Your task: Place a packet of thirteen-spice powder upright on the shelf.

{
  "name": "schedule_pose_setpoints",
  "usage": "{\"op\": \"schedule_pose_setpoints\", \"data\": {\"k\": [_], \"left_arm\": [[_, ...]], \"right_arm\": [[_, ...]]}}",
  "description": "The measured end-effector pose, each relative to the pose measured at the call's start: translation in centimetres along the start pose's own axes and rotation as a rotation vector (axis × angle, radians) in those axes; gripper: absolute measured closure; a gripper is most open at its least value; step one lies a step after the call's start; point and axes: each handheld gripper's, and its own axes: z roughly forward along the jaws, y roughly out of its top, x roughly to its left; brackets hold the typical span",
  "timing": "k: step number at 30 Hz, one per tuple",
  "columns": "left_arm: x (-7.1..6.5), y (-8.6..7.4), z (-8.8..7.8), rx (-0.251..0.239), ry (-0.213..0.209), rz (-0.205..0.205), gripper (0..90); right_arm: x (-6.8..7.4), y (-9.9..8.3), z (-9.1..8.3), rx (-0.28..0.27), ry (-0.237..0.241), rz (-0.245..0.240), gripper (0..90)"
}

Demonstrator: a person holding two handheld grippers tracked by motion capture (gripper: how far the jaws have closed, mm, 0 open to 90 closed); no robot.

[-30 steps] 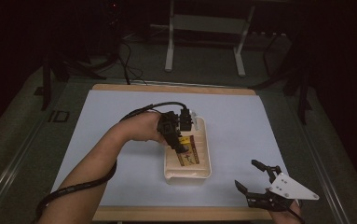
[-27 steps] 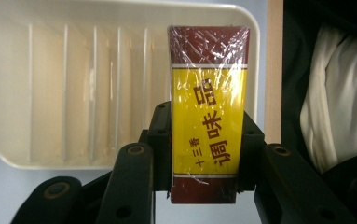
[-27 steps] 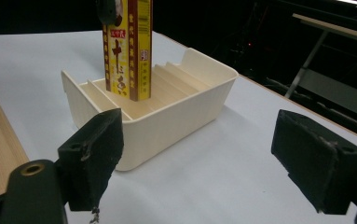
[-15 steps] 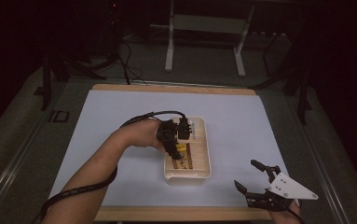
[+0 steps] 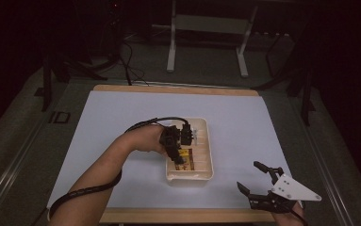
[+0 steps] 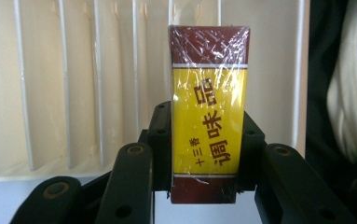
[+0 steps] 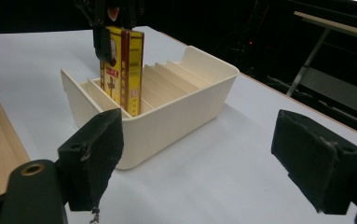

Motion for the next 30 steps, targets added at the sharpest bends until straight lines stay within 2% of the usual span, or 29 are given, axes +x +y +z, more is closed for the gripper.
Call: {"op": "schedule_pose_setpoints", "data": {"k": [4, 5, 15, 16, 19, 23, 30], "left_arm": [[-0.1, 0.2, 0.8, 0.009, 0.006, 0.011, 67.5], [-0.1, 0.2, 0.9, -0.007, 0.000, 0.008, 67.4], [-0.2, 0.5, 1.0, -0.021, -0.008, 0.000, 65.9], [-0.1, 0.6, 1.2, -0.032, -0.019, -0.008, 63.0], [-0.3, 0.6, 1.5, -0.024, -0.016, -0.002, 60.5], [-0.4, 0.6, 1.3, -0.034, -0.011, 0.003, 59.2], [-0.6, -0.1, 0.0, -0.069, 0.002, 0.001, 59.4]], "right_arm": [[0.1, 0.0, 0.0, -0.001, 0.002, -0.004, 16.8], [0.1, 0.1, -0.1, -0.003, 0.001, -0.003, 16.8], [0.1, 0.0, 0.0, -0.001, 0.001, -0.002, 16.8], [0.1, 0.0, -0.1, -0.001, 0.000, -0.002, 16.8], [0.0, 0.0, -0.2, -0.003, -0.001, 0.004, 16.8], [0.0, 0.0, -0.2, -0.002, -0.002, 0.004, 16.8], [0.0, 0.0, -0.1, -0.001, -0.001, 0.000, 16.8]]}}
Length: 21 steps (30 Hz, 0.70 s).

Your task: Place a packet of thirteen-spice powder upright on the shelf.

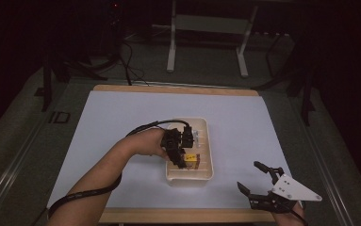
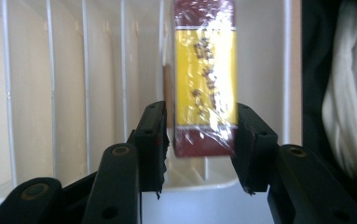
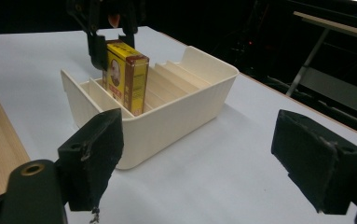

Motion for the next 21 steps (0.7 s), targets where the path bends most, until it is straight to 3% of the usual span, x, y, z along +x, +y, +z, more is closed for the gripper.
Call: {"op": "schedule_pose_setpoints", "data": {"k": [3, 8, 21], "left_arm": [[-0.2, -0.7, -1.0, -0.037, 0.009, -0.021, 59.3], [-0.5, -1.9, -2.1, -0.058, 0.029, -0.042, 59.4], [-1.7, -4.4, -3.2, -0.107, 0.067, -0.089, 59.5]], "right_arm": [[0.0, 0.0, 0.0, 0.002, -0.001, 0.001, 16.8], [-0.1, 0.0, 0.0, 0.002, -0.003, 0.006, 16.8], [-0.1, 0.0, 0.0, 0.003, -0.005, 0.006, 16.8]]}}
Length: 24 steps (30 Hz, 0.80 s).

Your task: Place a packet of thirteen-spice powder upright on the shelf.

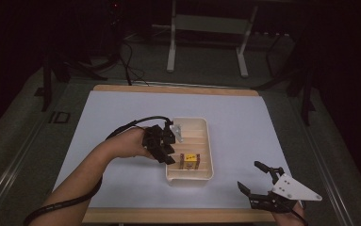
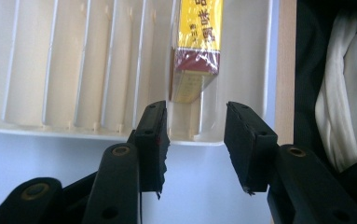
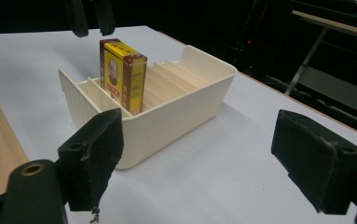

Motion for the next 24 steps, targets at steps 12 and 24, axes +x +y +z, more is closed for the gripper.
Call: {"op": "schedule_pose_setpoints", "data": {"k": [12, 24], "left_arm": [[-0.3, -4.3, -1.0, -0.052, 0.059, -0.136, 59.2], [-0.1, -9.3, -2.9, -0.178, 0.194, -0.359, 43.8]], "right_arm": [[-0.1, 0.0, 0.1, 0.001, -0.003, 0.000, 16.8], [0.0, 0.0, 0.1, 0.003, -0.004, -0.001, 16.8]]}}
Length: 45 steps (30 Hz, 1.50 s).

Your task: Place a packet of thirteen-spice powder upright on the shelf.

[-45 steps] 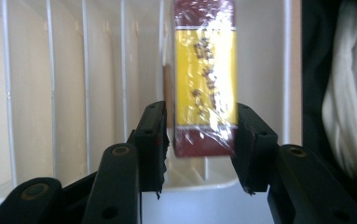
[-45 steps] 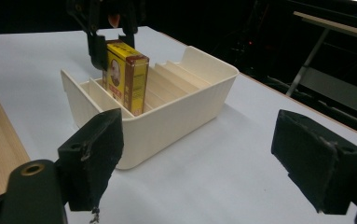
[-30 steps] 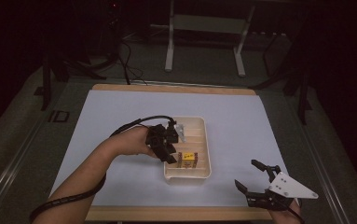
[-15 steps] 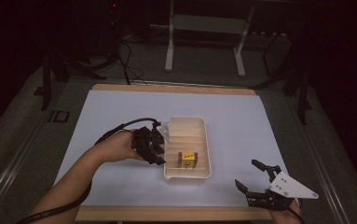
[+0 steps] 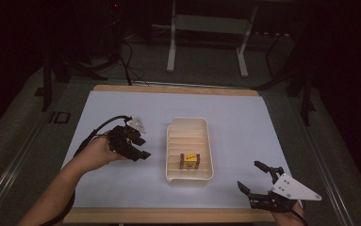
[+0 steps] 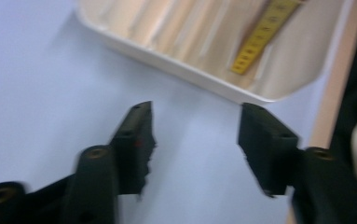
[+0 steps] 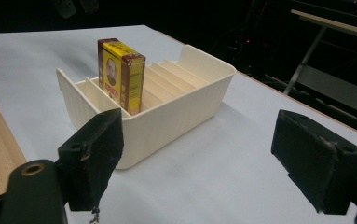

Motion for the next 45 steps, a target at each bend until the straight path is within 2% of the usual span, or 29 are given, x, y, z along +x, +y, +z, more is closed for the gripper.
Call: {"op": "schedule_pose_setpoints", "data": {"k": [4, 7, 8, 9, 10, 11, 12, 13, 14, 15, 16, 17, 19, 25, 29, 35, 40, 42, 45], "left_arm": [[0.7, -1.3, -0.6, -0.032, 0.041, -0.072, 33.6], [1.1, -2.2, -0.8, -0.057, 0.053, -0.107, 22.4], [1.3, -2.4, -0.8, -0.060, 0.046, -0.130, 18.2], [1.5, -2.7, -0.7, -0.059, 0.059, -0.143, 14.3], [1.5, -2.9, -0.6, -0.057, 0.061, -0.144, 12.7], [1.5, -3.1, -0.5, -0.047, 0.060, -0.143, 6.9], [1.5, -3.3, -0.4, -0.046, 0.081, -0.155, 0.0], [1.7, -3.5, -0.4, -0.041, 0.109, -0.175, 0.1], [1.9, -3.8, -0.5, -0.066, 0.135, -0.200, 0.1], [2.0, -4.3, -0.7, -0.114, 0.150, -0.236, 0.1], [2.2, -4.7, -0.9, -0.159, 0.151, -0.282, 0.1], [2.4, -5.2, -1.0, -0.185, 0.154, -0.310, 0.1], [2.3, -5.9, -1.1, -0.228, 0.169, -0.331, 0.1], [0.7, -7.1, -1.0, -0.291, 0.236, -0.316, 0.1], [-0.3, -7.6, -0.7, -0.318, 0.239, -0.304, 0.1], [-2.3, -8.6, 0.0, -0.326, 0.248, -0.289, 0.1], [-3.6, -9.6, 0.3, -0.334, 0.277, -0.264, 0.1], [-3.9, -10.2, 0.4, -0.334, 0.267, -0.269, 0.1], [-4.1, -11.3, 0.5, -0.335, 0.280, -0.270, 0.1]], "right_arm": [[0.0, 0.0, 0.1, 0.001, -0.001, 0.001, 16.8], [0.1, 0.0, 0.1, 0.002, 0.001, 0.002, 16.8], [0.1, 0.0, 0.1, 0.002, 0.001, 0.002, 16.8], [0.1, 0.0, 0.1, 0.003, 0.001, 0.002, 16.8], [0.1, 0.0, 0.2, 0.005, 0.002, 0.003, 16.8], [0.1, 0.0, 0.2, 0.006, 0.002, 0.000, 16.8], [0.1, 0.0, 0.2, 0.006, 0.002, 0.000, 16.8], [0.1, 0.0, 0.2, 0.006, 0.002, -0.001, 16.8], [0.1, 0.0, 0.2, 0.005, 0.001, -0.001, 16.8], [0.1, 0.0, 0.1, 0.005, 0.000, 0.000, 16.8], [0.1, 0.0, 0.1, 0.005, -0.001, 0.001, 16.8], [0.1, 0.0, 0.1, 0.006, -0.003, 0.002, 16.8], [0.0, -0.1, 0.1, 0.007, -0.004, 0.008, 16.8], [-0.1, -0.2, 0.2, 0.012, -0.003, 0.011, 16.8], [0.0, -0.1, 0.3, 0.011, -0.005, 0.006, 16.8], [-0.1, -0.2, 0.1, 0.008, -0.021, 0.009, 16.8], [-0.2, -0.3, 0.1, 0.009, -0.026, 0.011, 16.8], [-0.2, -0.4, 0.1, 0.011, -0.028, 0.016, 16.8], [-0.2, -0.4, 0.1, 0.011, -0.034, 0.017, 16.8]]}}
